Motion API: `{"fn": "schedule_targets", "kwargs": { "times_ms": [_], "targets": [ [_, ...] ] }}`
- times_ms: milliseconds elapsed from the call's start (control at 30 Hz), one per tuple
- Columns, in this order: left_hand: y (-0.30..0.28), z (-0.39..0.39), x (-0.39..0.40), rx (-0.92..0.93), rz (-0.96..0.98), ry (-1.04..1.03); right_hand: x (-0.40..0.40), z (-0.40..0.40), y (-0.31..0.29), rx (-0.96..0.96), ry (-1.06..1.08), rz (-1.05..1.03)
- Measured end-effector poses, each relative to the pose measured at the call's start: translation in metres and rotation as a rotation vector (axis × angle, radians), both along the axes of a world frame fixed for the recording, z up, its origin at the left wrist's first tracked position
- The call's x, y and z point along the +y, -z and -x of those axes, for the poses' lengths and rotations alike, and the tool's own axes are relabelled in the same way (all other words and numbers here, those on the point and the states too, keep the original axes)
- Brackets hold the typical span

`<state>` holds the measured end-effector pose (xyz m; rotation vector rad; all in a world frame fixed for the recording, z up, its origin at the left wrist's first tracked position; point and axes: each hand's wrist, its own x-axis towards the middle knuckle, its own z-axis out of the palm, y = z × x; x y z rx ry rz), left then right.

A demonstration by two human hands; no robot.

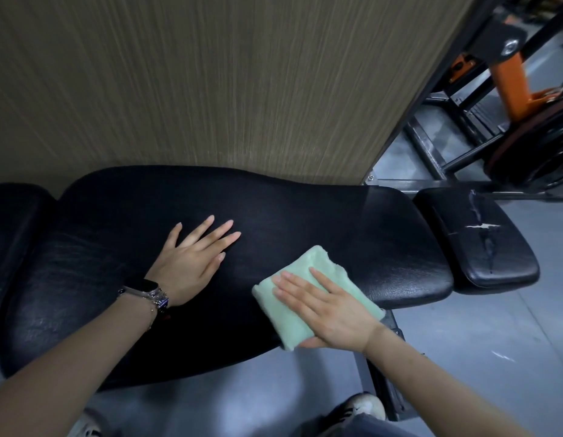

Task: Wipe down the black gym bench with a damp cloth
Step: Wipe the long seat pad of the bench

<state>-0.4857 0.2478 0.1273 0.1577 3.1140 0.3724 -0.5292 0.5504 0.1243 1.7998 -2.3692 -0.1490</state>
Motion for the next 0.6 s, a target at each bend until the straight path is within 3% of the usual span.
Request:
{"fn": "schedule_targets", "kwargs": {
  "times_ms": [333, 600],
  "targets": [
    [0.0, 0.0, -0.001, 0.034, 0.02, 0.01, -0.055, -0.04, 0.011, -0.055, -0.082, 0.112],
    [0.001, 0.0, -0.003, -0.001, 0.008, 0.012, 0.005, 0.005, 0.002, -0.02, -0.034, 0.038]
  ]
}}
